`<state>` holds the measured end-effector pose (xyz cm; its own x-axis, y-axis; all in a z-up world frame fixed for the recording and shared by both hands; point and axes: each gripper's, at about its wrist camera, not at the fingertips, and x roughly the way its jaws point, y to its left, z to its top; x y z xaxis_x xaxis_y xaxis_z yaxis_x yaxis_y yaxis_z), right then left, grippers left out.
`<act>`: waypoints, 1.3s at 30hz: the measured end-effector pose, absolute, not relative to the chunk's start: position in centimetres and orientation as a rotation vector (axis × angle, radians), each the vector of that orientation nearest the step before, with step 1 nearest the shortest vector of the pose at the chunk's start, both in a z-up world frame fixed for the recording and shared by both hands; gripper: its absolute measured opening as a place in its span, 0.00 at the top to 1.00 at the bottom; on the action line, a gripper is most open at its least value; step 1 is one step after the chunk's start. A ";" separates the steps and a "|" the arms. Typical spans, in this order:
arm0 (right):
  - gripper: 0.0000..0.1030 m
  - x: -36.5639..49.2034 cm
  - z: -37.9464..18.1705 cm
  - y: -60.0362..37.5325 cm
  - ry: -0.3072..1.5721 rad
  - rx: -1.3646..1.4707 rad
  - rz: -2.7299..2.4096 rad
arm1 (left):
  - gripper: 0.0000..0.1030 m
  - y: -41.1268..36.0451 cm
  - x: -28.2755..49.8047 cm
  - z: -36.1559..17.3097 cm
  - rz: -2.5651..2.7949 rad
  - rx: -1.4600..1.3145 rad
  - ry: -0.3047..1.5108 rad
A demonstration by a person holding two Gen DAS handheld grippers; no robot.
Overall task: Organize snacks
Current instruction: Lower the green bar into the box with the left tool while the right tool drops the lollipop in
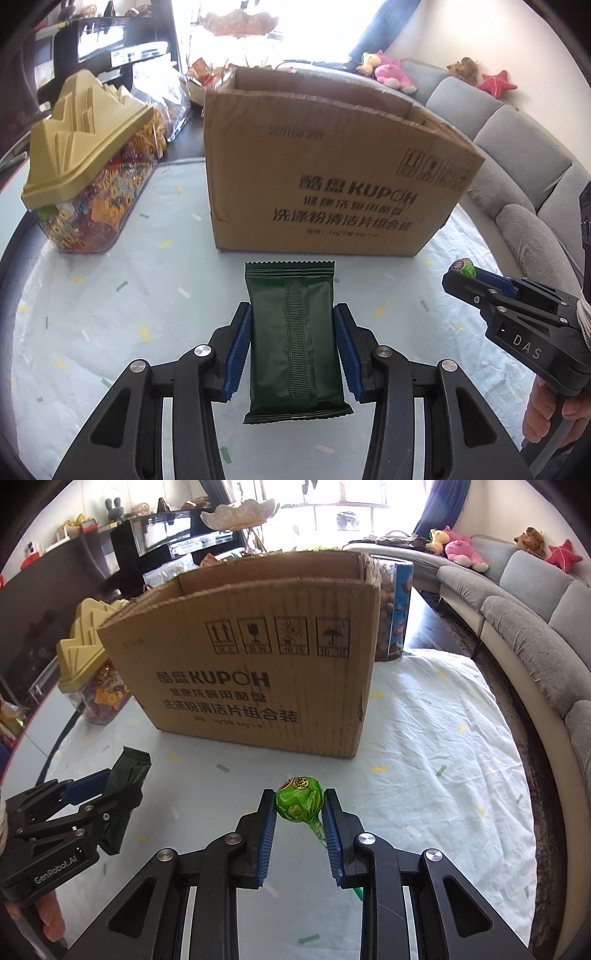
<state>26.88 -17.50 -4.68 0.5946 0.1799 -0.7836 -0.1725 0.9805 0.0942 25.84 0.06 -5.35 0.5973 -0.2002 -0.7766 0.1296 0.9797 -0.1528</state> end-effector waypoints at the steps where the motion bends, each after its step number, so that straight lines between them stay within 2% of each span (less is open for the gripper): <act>1: 0.74 26.8 -4.3 -17.6 0.903 0.013 0.208 | 0.57 0.1 25.8 -5.0 -0.194 -0.082 0.901; 22: 0.74 25.1 3.1 -17.8 0.698 0.046 0.236 | 0.57 -0.3 24.8 3.0 -0.227 -0.050 0.688; 39: 0.74 28.9 8.5 -16.6 0.594 0.003 0.258 | 0.57 -0.1 28.2 8.6 -0.204 0.000 0.578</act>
